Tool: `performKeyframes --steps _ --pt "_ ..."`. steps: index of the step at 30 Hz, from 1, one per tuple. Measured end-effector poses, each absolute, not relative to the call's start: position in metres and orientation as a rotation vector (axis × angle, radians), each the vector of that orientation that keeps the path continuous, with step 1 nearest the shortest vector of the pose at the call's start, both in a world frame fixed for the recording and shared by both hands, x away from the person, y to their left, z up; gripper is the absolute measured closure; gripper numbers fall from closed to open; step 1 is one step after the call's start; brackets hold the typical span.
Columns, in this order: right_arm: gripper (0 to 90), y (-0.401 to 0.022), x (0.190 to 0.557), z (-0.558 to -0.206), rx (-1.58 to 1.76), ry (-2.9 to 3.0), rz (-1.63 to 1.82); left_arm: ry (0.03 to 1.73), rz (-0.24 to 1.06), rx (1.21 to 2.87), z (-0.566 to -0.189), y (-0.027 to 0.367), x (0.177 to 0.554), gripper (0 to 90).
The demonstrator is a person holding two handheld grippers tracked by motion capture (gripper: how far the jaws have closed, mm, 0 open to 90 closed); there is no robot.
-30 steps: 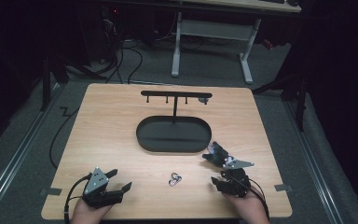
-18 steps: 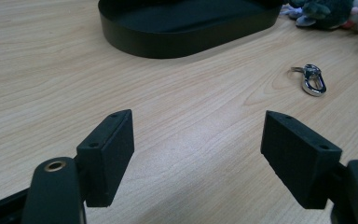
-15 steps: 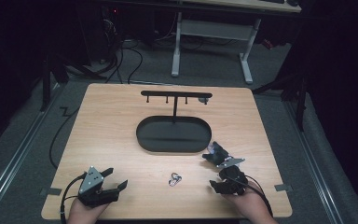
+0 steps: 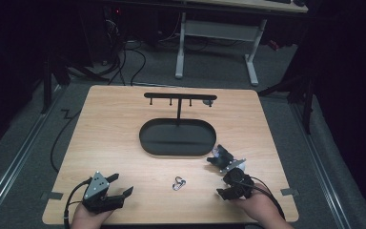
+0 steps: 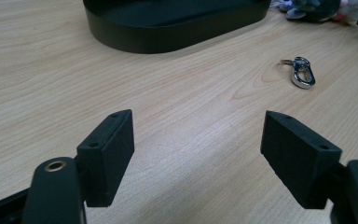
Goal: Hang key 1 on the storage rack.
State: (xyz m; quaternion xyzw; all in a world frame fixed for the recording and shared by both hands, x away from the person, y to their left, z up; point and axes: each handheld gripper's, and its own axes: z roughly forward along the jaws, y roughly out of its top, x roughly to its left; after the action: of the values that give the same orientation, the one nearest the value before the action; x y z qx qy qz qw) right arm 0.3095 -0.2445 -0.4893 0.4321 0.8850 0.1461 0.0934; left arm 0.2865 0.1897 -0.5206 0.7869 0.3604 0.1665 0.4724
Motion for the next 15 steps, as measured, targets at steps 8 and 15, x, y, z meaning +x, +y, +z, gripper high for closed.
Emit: performKeyframes --steps 8,15 --pt "40.6 -0.243 0.310 -0.484 1.264 2.703 0.342 0.876 0.407 1.929 -0.520 0.190 0.286 26.4" --pt "35.5 -0.253 0.316 -0.471 1.302 2.723 0.314 0.871 0.404 1.931 -0.520 0.191 0.287 26.4"
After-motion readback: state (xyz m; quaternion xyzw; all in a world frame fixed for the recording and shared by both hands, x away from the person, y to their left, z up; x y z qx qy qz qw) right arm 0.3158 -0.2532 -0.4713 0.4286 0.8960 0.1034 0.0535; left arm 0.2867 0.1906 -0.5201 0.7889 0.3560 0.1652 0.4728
